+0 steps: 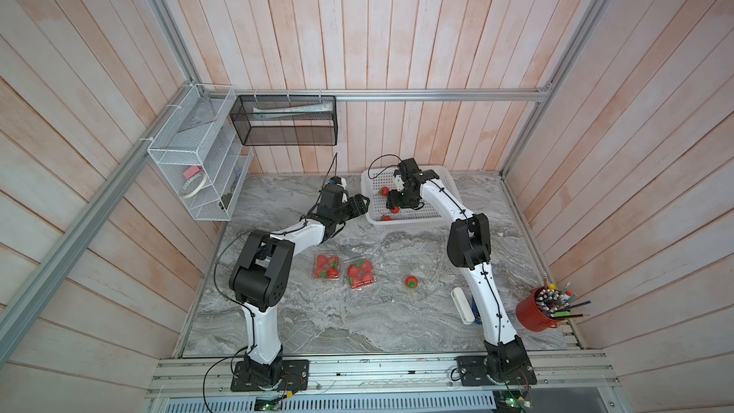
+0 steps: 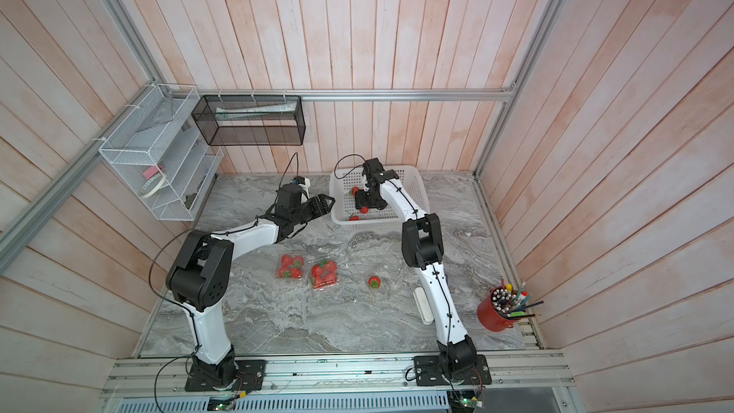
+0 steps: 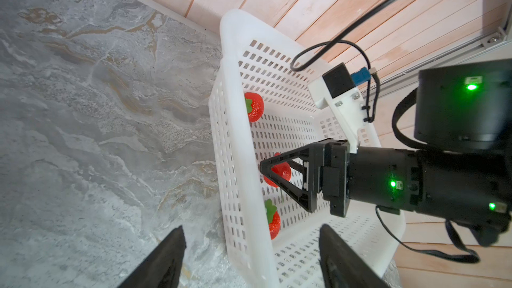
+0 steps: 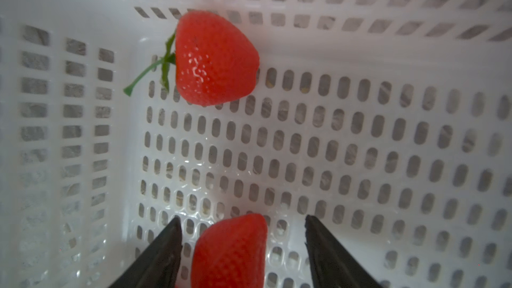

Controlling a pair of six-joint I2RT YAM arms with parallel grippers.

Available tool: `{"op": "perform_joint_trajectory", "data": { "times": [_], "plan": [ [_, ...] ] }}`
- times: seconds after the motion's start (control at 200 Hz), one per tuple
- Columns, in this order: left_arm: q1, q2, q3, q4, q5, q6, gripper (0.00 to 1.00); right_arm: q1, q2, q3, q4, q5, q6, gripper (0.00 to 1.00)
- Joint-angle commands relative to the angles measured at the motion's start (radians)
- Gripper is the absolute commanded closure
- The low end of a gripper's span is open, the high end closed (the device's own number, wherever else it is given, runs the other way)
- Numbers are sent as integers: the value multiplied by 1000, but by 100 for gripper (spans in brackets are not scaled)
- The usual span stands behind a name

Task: Pack strawberries into containers
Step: Pick up the strawberry from the basket.

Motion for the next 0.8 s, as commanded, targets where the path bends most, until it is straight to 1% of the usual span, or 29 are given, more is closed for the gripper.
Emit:
{"op": "perform_joint_trajectory", "data": {
  "times": [0.0, 0.03, 0.12, 0.175, 0.22, 0.27, 0.305, 0.39, 0.405, 0.445, 0.54, 0.565, 0.605, 0.665, 0.795],
  "plan": [
    [8, 7, -12, 24, 22, -9, 22, 19, 57, 43, -32, 61, -16, 36],
    [11, 4, -15, 28, 21, -8, 22, 21, 60, 49, -34, 70, -16, 39],
    [14, -4, -21, 31, 21, -9, 22, 24, 56, 51, -33, 85, -13, 44],
    [15, -9, -25, 30, 23, -9, 22, 24, 51, 50, -40, 85, -5, 45],
    [16, -14, -29, 33, 24, -10, 22, 23, 48, 50, -52, 81, -1, 38],
    [16, -17, -33, 34, 27, -10, 22, 24, 42, 43, -65, 79, 4, 25],
    [16, -19, -35, 35, 28, -11, 22, 23, 37, 35, -74, 73, 6, 20],
    [16, -24, -44, 37, 32, -16, 22, 25, 37, 6, -82, 62, 8, 18],
    [16, -24, -46, 39, 33, -17, 22, 25, 7, 0, -81, 60, 7, 18],
    [16, -27, -51, 43, 36, -19, 22, 25, -6, -21, -71, 60, 6, 19],
    [15, -32, -59, 48, 36, -22, 22, 24, -17, -56, -35, 57, 12, 24],
    [16, -32, -60, 48, 35, -22, 22, 23, -13, -53, -32, 53, 12, 26],
    [16, -35, -62, 47, 36, -22, 22, 24, -5, -41, -34, 42, 12, 35],
    [16, -39, -65, 44, 34, -19, 22, 24, 11, -14, -49, 31, 12, 43],
    [19, -45, -70, 46, 31, -18, 22, 25, 17, -1, -59, 25, 15, 51]
  ]
}}
